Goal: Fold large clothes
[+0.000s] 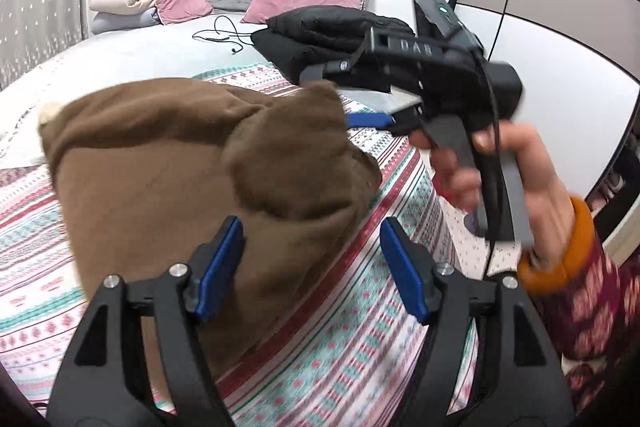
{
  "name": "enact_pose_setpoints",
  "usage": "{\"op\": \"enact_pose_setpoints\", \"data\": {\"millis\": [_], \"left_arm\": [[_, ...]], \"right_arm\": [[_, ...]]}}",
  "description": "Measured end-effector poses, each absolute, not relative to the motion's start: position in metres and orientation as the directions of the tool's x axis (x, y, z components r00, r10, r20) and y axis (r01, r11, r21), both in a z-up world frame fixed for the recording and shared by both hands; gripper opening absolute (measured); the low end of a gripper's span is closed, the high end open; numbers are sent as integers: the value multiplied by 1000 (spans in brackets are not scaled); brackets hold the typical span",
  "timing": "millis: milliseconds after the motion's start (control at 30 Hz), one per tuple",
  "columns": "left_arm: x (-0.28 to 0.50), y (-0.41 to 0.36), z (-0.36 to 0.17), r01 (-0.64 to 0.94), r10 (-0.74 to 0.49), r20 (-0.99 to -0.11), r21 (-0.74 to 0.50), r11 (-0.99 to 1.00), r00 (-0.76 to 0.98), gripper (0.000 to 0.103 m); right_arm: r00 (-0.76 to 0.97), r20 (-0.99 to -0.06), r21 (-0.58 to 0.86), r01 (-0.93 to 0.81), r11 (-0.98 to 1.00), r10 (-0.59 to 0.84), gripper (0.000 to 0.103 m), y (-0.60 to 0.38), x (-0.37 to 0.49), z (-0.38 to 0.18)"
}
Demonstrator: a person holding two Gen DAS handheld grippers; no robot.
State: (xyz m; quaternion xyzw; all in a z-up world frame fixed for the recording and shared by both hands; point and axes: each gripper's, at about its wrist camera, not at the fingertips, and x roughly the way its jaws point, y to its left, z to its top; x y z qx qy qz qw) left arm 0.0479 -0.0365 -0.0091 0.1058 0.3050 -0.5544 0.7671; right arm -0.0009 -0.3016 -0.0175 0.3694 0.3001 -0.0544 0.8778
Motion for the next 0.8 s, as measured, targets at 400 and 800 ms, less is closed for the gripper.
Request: {"op": "enact_pose_setpoints", "data": {"millis": [400,800], "left_arm": [[195,48,-30,699,-760,-586,-418,580,280,74],[277,2,-42,648,-766,-547,-455,611,337,74]], "right_arm": [[593,-633,723,225,653,497,88,-306,95,-55],[606,-618,672,75,737,502,19,-281,179,-24]]}}
